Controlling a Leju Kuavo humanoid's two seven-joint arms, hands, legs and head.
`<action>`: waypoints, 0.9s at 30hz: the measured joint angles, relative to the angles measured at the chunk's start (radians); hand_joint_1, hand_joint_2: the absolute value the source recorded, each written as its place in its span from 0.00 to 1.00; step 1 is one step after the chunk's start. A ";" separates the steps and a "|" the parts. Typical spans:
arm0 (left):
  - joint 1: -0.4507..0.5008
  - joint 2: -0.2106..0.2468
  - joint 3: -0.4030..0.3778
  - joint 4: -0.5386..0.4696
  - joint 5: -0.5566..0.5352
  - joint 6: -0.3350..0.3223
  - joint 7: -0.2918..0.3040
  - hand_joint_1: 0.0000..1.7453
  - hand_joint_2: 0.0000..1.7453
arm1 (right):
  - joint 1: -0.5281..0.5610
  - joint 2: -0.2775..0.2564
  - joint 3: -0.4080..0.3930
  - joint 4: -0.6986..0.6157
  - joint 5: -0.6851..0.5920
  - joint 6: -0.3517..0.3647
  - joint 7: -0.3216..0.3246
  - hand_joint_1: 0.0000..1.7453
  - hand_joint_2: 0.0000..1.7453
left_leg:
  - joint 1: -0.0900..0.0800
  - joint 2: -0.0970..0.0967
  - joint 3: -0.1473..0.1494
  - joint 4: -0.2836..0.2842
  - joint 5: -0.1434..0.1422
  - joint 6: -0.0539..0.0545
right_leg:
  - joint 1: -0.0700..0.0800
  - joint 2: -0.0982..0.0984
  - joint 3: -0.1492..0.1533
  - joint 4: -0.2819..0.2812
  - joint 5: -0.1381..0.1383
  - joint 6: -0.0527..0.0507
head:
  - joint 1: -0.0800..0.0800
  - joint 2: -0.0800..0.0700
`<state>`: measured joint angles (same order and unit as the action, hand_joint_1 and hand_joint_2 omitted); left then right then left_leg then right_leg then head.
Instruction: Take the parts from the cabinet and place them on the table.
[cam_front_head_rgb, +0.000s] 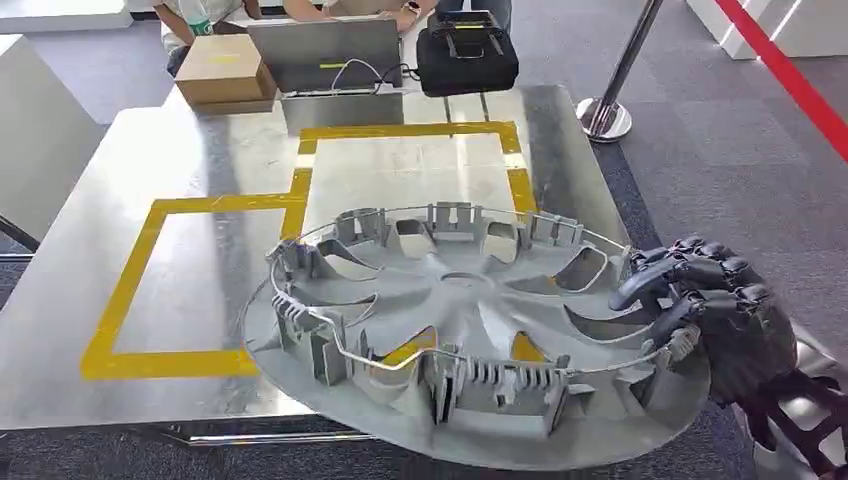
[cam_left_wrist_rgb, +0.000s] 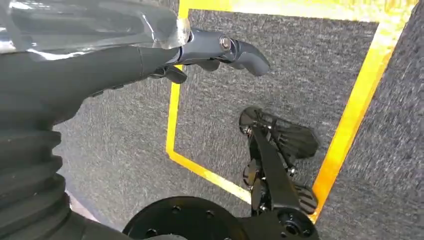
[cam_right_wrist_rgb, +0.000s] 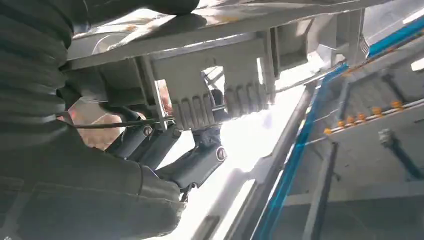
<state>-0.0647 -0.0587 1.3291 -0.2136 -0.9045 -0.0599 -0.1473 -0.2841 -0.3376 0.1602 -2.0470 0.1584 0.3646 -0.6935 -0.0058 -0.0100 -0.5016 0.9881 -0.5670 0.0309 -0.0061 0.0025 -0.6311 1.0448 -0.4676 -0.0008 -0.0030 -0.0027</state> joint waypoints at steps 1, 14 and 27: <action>0.000 0.000 0.003 0.000 0.001 0.000 -0.001 0.00 1.00 | 0.005 -0.003 0.000 0.003 0.039 -0.029 0.000 1.00 1.00 | 0.000 0.000 0.001 -0.002 0.000 0.000 | 0.000 0.000 0.000 0.000 -0.001 -0.002 | 0.000 0.000; 0.000 -0.002 0.019 0.000 0.005 -0.002 -0.006 0.00 1.00 | 0.123 -0.062 -0.052 0.084 0.351 -0.259 0.009 1.00 1.00 | -0.001 0.001 0.007 -0.005 -0.001 -0.021 | -0.001 -0.001 0.008 0.000 -0.003 -0.004 | 0.000 0.000; -0.005 0.003 0.022 0.000 -0.023 -0.020 -0.011 0.00 1.00 | 0.132 -0.085 -0.020 0.267 0.781 -0.422 0.171 1.00 1.00 | -0.003 0.000 0.012 -0.005 -0.002 -0.021 | -0.002 -0.002 0.016 -0.003 -0.003 -0.003 | 0.001 0.000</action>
<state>-0.0696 -0.0557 1.3508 -0.2132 -0.9277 -0.0801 -0.1587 -0.1519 -0.4227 0.1407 -1.7802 0.9393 -0.0579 -0.5227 -0.0083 -0.0101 -0.4899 0.9833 -0.5694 0.0099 -0.0084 0.0009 -0.6152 1.0416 -0.4707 -0.0037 -0.0023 -0.0027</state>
